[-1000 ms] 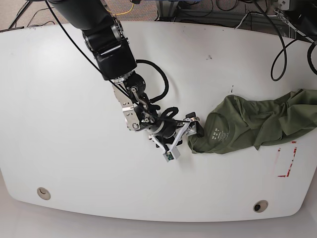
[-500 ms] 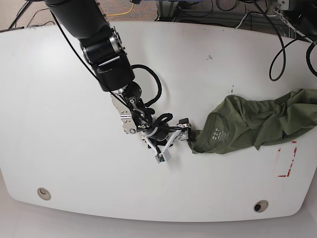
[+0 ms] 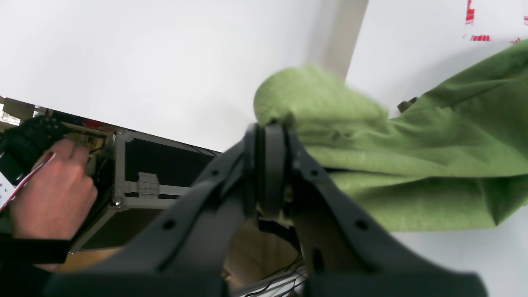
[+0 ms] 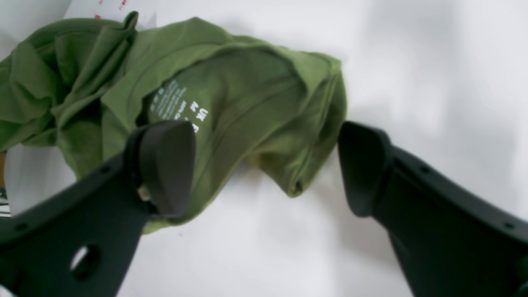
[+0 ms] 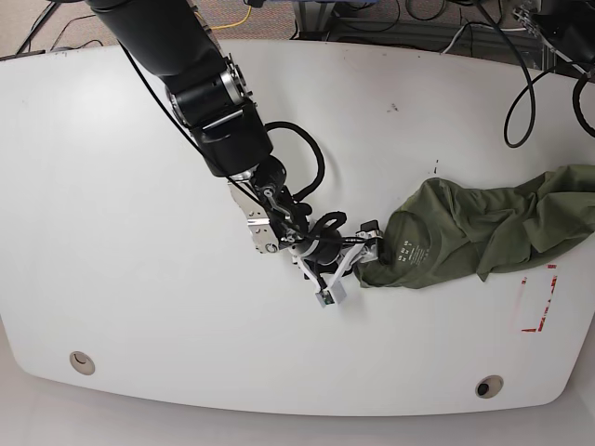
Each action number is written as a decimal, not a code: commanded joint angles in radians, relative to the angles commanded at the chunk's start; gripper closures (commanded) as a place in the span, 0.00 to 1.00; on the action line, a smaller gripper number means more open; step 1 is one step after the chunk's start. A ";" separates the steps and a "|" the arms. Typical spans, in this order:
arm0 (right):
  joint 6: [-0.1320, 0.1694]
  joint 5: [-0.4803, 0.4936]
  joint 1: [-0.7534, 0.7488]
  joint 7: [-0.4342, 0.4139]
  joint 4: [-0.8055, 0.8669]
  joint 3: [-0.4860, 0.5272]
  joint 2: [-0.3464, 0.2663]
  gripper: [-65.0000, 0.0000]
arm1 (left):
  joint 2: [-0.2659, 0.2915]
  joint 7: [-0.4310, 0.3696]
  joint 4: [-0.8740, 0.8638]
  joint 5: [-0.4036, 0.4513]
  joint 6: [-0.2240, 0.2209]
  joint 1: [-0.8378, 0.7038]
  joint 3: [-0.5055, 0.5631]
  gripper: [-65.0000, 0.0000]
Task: Layout the t-shirt on the table in an organized manner, then fold the t-shirt properly
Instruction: 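Close the right gripper on the collar fabric near the printed label, then drag the collar away from the left gripper, stretching the shirt lengthwise, then pull the collar with the right gripper, twisting the shirt across the table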
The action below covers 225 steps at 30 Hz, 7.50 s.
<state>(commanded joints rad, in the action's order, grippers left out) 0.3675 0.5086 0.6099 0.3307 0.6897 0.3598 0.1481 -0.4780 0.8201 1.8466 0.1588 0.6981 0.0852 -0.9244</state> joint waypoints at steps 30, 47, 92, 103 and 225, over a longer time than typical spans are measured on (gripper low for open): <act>0.023 0.000 -0.052 0.000 -0.002 0.000 0.009 0.42 | 0.000 0.000 0.000 -0.002 0.000 0.000 -0.002 1.00; 0.032 0.002 -0.052 0.006 0.006 0.000 0.009 1.00 | 0.000 0.000 0.000 -0.002 0.000 0.000 -0.002 1.00; 0.009 0.000 -0.694 0.512 1.099 -0.594 -0.470 1.00 | 0.295 0.000 0.098 -0.034 0.000 -0.149 0.255 1.00; 0.038 0.003 -0.704 0.514 1.073 -0.647 -0.471 0.55 | 0.305 0.000 0.100 -0.031 0.000 -0.167 0.256 1.00; 0.161 0.002 -0.535 0.703 1.181 -0.605 -0.446 1.00 | 0.137 -0.104 -0.092 -0.028 0.000 0.126 0.262 0.70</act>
<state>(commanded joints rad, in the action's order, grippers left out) 0.5286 0.5102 0.0744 1.0334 1.8711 -0.2447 -0.2984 -0.3414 0.7158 1.7545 0.1312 0.6981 0.2110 -0.6621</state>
